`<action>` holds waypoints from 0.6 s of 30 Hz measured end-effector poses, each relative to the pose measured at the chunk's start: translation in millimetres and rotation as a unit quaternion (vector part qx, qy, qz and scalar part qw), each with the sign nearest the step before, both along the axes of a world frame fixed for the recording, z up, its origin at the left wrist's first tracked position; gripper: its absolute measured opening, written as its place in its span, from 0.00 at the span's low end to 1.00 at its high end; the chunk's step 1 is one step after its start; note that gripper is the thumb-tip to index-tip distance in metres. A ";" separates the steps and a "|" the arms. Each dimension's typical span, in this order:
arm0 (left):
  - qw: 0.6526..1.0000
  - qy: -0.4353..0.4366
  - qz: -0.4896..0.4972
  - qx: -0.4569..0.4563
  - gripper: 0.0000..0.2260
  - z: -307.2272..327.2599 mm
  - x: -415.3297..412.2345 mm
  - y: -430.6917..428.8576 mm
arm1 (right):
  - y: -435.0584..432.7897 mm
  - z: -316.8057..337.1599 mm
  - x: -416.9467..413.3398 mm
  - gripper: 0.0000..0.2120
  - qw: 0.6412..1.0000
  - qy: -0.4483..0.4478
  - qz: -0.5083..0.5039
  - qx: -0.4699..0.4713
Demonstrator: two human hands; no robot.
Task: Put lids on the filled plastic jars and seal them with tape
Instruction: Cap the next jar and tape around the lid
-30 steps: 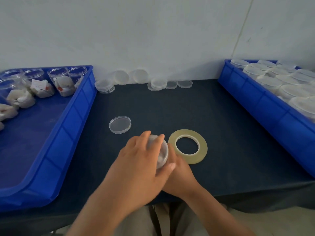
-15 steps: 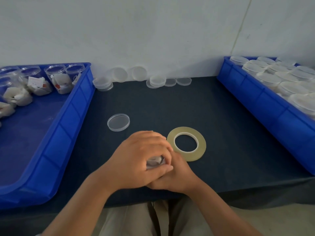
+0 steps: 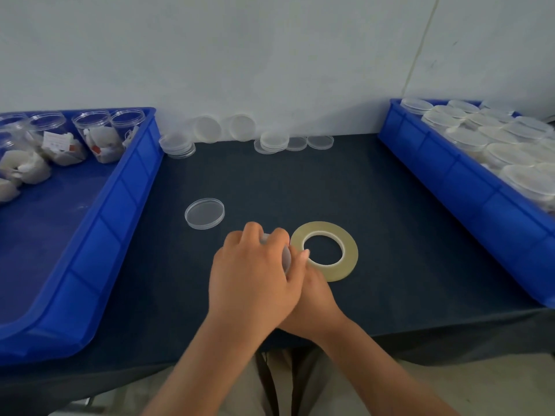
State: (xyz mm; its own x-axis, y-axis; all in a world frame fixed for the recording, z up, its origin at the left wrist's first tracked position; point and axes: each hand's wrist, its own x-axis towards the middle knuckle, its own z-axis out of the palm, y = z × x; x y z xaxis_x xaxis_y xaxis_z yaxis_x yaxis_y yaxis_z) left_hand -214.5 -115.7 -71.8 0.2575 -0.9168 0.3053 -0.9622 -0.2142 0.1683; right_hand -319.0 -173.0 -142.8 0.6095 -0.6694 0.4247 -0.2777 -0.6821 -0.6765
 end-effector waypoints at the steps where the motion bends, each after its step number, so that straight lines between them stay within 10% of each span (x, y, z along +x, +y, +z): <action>1: 1.000 0.002 -0.026 -0.017 0.25 -1.5 4.3 -0.5 | -1.7 0.5 -1.0 0.28 1.000 -0.007 0.006 0.021; 18: 0.977 0.027 -0.199 -0.075 0.23 -1.9 46.2 1.9 | -7.1 -1.6 1.9 0.42 0.999 -0.004 0.025 -0.032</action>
State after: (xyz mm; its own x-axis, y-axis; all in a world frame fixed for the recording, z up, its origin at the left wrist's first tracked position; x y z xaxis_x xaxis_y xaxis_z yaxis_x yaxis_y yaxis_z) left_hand -168.3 -113.8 -73.7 -0.0911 -0.8939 0.4389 -0.9531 0.2060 0.2217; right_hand -317.1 -180.1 -144.4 0.6382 -0.6097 0.4701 -0.2373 -0.7366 -0.6333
